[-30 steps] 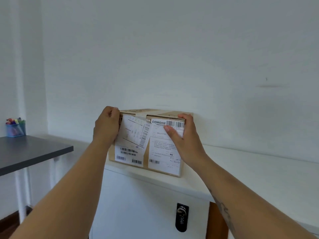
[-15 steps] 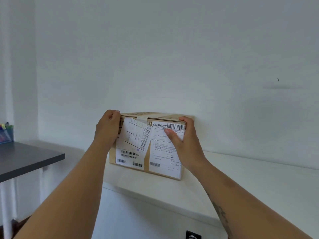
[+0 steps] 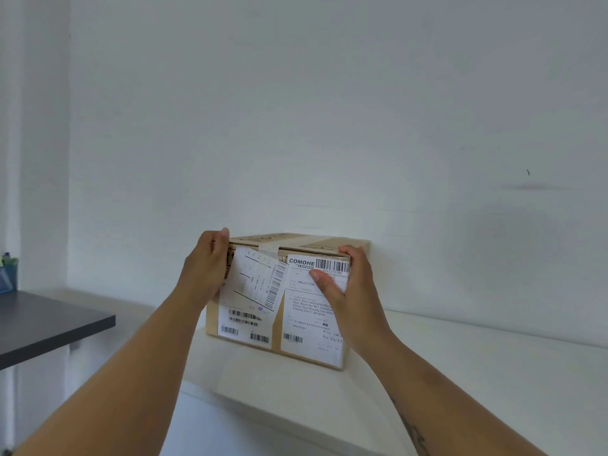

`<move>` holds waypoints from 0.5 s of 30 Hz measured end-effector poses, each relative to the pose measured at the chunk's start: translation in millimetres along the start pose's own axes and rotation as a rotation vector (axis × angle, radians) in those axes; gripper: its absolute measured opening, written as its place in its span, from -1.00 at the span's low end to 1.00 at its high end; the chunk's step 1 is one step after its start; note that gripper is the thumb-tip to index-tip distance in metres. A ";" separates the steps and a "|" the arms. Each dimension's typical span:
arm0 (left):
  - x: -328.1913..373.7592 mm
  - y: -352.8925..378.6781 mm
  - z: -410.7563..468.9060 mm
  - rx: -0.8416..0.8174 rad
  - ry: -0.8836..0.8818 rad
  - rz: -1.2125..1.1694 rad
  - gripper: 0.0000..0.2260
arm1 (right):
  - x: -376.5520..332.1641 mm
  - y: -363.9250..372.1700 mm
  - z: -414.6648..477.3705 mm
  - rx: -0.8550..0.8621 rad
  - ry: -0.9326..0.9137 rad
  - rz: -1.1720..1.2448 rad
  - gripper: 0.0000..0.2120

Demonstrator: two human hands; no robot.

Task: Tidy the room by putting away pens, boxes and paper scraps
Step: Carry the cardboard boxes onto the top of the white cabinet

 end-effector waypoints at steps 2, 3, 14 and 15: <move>6.6 -2.2 -8.4 0.007 0.070 0.017 -0.43 | -14.1 -1.7 -2.3 -0.002 -0.067 -0.224 -0.44; 10.4 -1.4 -14.7 0.006 0.108 0.019 -0.40 | -27.0 -3.8 -3.8 0.031 -0.178 -0.388 -0.45; 1.4 24.8 -27.8 0.200 0.230 0.151 -0.45 | -34.4 19.2 -3.7 0.092 -0.555 -1.008 -0.50; 1.0 25.8 -28.9 0.226 0.221 0.178 -0.49 | -31.5 21.7 -2.1 0.067 -0.536 -1.025 -0.50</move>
Point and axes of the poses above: each hand's wrist, its own z-axis towards the middle knuckle, its own y-axis out of the palm, x = y × z, the point moved 7 cm from there along z, towards the middle knuckle, and after that the axes turned 2 degrees about z, right-handed, at the moved point
